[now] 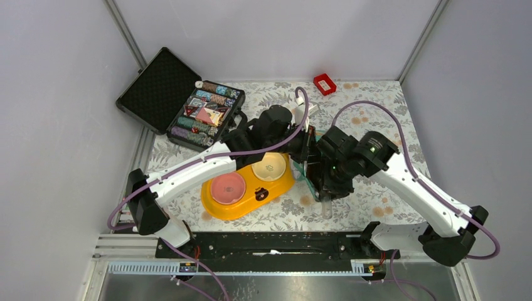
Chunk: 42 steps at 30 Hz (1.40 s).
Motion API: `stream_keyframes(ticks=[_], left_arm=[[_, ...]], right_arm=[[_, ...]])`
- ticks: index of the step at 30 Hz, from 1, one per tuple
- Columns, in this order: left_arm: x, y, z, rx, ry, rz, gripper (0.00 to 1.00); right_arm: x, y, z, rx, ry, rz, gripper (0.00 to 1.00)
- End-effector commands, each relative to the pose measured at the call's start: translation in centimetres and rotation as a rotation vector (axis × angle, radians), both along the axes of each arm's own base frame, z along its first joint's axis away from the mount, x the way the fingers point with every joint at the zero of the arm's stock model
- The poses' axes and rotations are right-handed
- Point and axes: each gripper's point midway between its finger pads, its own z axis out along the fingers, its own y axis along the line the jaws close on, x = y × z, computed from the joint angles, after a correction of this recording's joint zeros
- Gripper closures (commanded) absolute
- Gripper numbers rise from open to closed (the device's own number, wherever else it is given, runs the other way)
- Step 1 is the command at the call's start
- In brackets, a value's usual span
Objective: Serve the pet food
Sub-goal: Collect the pet food from the pet food bag.
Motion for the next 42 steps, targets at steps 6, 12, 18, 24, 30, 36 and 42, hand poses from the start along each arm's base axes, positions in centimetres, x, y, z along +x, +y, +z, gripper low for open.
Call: stream_keyframes(ticks=[6,12,18,24,30,36,42], left_arm=[[-2.1,0.3,14.2,-0.373,-0.172,-0.079,1.00],[-1.7,0.5,14.0,-0.364,-0.179,-0.066,1.00],[-1.7,0.2,13.6,-0.364,-0.185,-0.081,1.00],[-1.8,0.5,13.6,-0.371,-0.229,-0.098,1.00],[-2.3,0.8,13.5,-0.374,-0.253,-0.131,1.00],[-2.4,1.1,12.7,-0.357,-0.292,-0.141,1.00],[-2.3,1.8,13.0,-0.355,-0.345,-0.129,1.00]], right_arm=[[0.6,-3.8,1.6,-0.251,-0.010,0.137,1.00],[-0.6,-2.9,2.8,-0.177,0.036,0.168,1.00],[-3.3,-2.5,4.2,-0.071,0.111,0.205,1.00],[-5.7,-0.9,3.6,0.034,0.250,0.148,1.00],[-6.2,-0.1,5.2,0.083,0.314,0.105,1.00],[-6.3,1.4,6.1,0.205,0.428,0.022,1.00],[-7.1,2.3,5.5,0.280,0.584,-0.070,1.00]])
